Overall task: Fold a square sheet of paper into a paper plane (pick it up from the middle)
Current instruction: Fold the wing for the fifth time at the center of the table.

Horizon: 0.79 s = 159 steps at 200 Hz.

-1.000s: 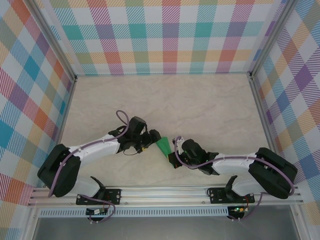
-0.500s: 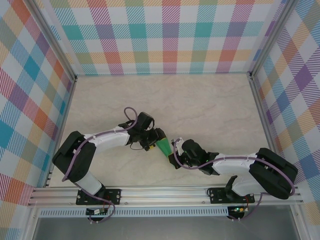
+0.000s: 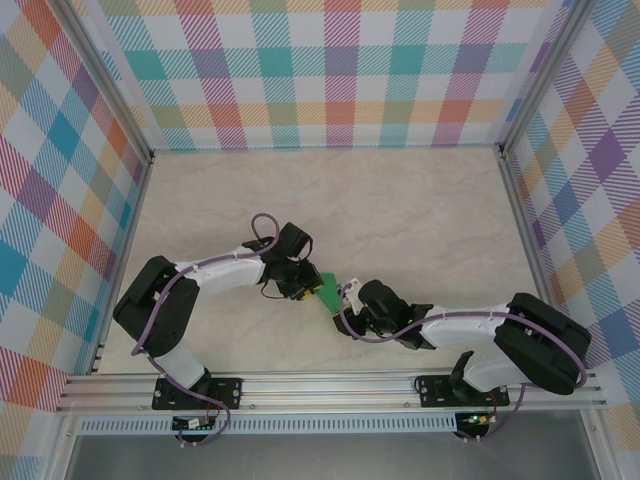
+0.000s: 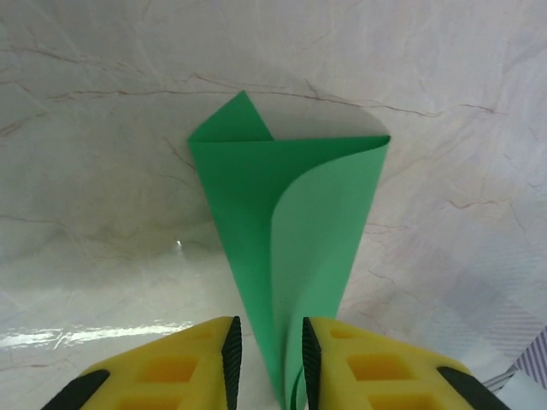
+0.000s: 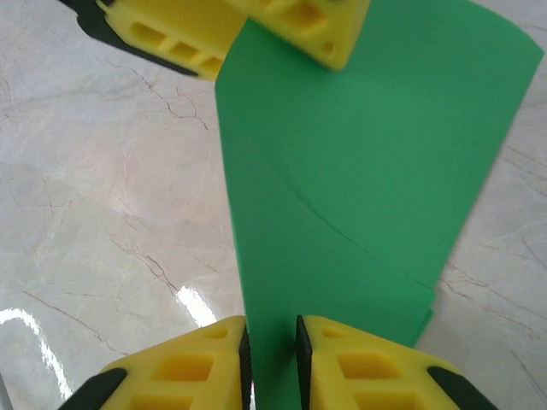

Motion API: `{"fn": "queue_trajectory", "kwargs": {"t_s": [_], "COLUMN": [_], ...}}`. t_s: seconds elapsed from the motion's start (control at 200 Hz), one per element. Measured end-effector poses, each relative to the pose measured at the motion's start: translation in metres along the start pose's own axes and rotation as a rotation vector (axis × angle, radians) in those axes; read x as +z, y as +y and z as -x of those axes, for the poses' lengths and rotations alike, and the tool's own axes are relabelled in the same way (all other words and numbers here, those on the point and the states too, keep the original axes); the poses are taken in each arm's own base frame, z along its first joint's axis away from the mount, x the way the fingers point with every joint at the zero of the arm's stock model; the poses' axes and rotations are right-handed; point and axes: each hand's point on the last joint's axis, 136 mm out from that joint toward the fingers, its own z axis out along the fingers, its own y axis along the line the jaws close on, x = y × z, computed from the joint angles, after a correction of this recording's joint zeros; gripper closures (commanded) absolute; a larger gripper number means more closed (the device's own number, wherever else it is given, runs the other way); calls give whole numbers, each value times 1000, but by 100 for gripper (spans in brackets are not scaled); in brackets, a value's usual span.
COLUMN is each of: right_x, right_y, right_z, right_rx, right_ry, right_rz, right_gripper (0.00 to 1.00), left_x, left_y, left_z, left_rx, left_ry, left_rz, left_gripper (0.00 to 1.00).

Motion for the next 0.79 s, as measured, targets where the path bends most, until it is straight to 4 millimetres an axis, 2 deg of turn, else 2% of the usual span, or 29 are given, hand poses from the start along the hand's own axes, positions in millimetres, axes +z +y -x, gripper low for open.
{"fn": "queue_trajectory", "kwargs": {"t_s": [0.11, 0.375, 0.58, 0.795], "right_x": [0, 4, 5, 7], "right_y": [0, -1, -5, -8], "right_z": [4, 0, -8, -5], "right_rx": [-22, -90, -167, -236], "right_ry": [11, 64, 97, 111], "right_rz": [-19, -92, -160, -228], "right_gripper": [69, 65, 62, 62], "left_x": [1, 0, 2, 2], "left_y": [5, 3, 1, 1], "left_z": [-2, -1, 0, 0], "left_rx": [-7, -5, -1, -2], "left_ry": [8, 11, 12, 12], "left_rz": [21, 25, 28, 28], "left_gripper": [78, 99, 100, 100]}}
